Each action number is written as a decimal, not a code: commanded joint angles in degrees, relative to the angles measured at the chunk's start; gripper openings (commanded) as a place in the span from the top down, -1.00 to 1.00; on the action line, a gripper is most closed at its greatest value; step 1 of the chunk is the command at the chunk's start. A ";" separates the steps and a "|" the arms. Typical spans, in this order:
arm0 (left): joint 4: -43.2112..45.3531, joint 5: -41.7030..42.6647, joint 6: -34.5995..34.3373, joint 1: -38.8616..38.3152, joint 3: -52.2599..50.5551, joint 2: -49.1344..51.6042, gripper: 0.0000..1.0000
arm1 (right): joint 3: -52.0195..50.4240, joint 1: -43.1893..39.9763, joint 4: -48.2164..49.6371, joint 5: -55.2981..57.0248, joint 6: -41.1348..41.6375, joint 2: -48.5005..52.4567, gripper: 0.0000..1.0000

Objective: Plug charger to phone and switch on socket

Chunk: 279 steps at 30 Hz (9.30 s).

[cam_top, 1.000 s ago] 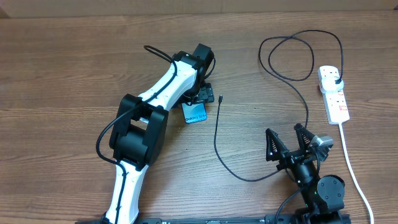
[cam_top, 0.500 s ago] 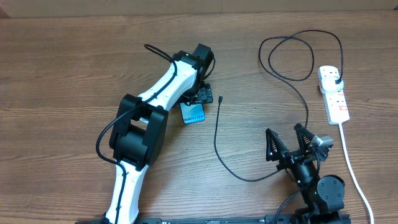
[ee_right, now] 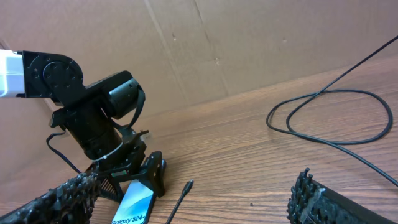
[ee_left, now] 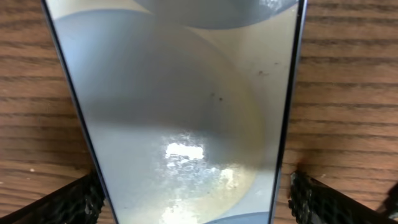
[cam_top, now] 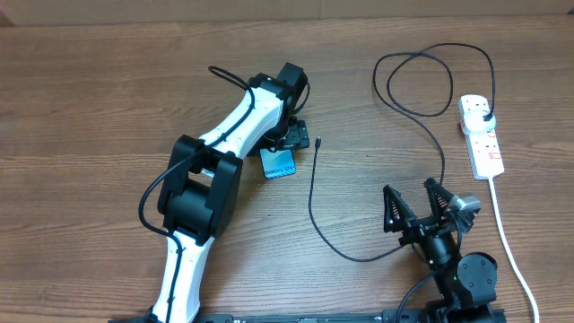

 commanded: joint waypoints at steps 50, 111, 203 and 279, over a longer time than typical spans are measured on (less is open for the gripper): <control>-0.85 -0.39 -6.38 0.74 0.00 2.21 -0.98 | -0.59 -0.44 0.20 0.09 0.20 -0.46 -1.00; 1.36 0.33 -5.68 1.84 -4.98 2.21 -0.12 | -0.59 -0.44 0.20 0.09 0.20 -0.46 -1.00; -14.14 26.23 -7.41 1.88 15.06 2.16 0.92 | 12.22 5.33 3.67 -21.92 23.43 23.52 -0.99; -11.21 30.21 -15.43 4.35 15.06 2.16 0.92 | 39.60 19.82 20.52 -4.04 37.42 94.07 0.36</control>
